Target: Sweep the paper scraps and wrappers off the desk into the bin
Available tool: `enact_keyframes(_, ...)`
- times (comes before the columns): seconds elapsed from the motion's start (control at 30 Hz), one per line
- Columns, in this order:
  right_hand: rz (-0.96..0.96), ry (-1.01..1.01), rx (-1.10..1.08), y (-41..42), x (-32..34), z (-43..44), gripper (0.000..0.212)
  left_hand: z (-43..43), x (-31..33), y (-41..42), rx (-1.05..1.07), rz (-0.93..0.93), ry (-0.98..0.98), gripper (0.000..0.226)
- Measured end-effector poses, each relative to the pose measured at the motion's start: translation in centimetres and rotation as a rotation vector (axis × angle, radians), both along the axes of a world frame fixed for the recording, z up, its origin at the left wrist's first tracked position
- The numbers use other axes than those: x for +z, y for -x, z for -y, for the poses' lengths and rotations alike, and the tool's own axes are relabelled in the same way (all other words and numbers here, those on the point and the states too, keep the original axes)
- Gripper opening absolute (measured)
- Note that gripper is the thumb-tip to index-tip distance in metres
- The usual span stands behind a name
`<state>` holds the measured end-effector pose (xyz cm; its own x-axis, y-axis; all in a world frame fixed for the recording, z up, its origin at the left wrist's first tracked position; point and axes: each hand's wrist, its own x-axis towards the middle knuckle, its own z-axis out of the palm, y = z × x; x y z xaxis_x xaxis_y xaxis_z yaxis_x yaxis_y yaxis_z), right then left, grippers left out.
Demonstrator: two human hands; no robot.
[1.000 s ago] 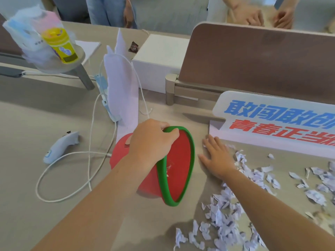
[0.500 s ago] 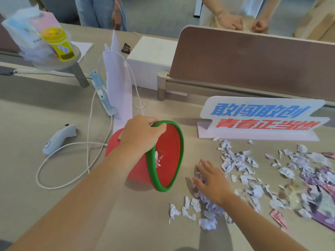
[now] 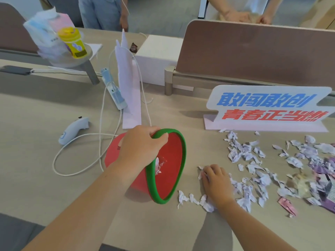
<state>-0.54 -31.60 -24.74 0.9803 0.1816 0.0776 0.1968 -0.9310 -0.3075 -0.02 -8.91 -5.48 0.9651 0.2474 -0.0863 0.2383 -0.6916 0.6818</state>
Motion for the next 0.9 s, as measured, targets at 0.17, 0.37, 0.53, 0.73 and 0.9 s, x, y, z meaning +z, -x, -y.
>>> enact_keyframes(0.17, -0.317, 0.219, -0.013, -2.8, 1.7, -0.7, 0.037, -0.5, -0.1, 0.6, 0.019, -0.021, 0.011, 0.019)
enact_keyframes(0.37, -0.154, -0.491, -0.266, -4.7, 10.1, -5.3, 0.010, -1.3, 0.7, 0.9, 0.054, -0.011, 0.074, 0.027)
enact_keyframes(0.53, -0.181, -1.016, -0.238, -2.5, 15.1, -12.8, 0.019, -2.7, 1.0, 1.2, 0.093, 0.010, 0.126, 0.026)
enact_keyframes(0.73, -0.389, -0.717, 0.069, -0.7, 11.7, -17.3, 0.044, -4.7, 0.6, 2.6, 0.110, 0.009, 0.118, 0.023)
enact_keyframes(0.9, -0.377, -0.630, 0.259, 0.2, 12.8, -15.8, 0.038, -5.9, 0.5, 3.2, 0.148, 0.020, 0.127, 0.024)
